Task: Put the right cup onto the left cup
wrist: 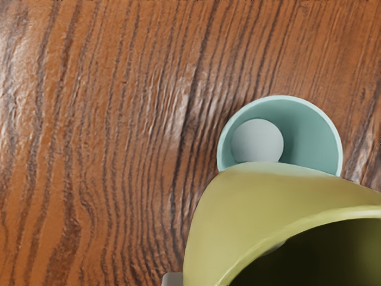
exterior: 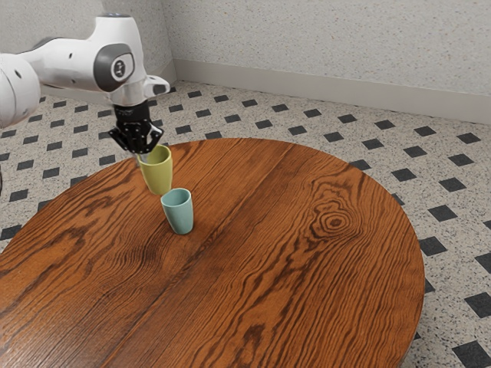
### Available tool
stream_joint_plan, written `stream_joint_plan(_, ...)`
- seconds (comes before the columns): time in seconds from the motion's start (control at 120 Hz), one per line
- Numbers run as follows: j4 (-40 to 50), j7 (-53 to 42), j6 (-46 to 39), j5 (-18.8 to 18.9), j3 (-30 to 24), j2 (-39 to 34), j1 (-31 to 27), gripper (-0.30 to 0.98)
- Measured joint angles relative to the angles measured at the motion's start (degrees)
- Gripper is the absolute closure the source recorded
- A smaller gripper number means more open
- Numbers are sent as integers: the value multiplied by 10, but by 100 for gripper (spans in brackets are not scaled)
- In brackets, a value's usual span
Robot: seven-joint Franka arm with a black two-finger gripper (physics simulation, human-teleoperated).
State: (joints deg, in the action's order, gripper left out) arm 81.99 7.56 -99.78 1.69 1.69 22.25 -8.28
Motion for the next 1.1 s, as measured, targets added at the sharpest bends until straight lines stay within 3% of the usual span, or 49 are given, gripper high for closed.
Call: stream_joint_plan(1.1,-70,-6,20,0,3,66,8,79)
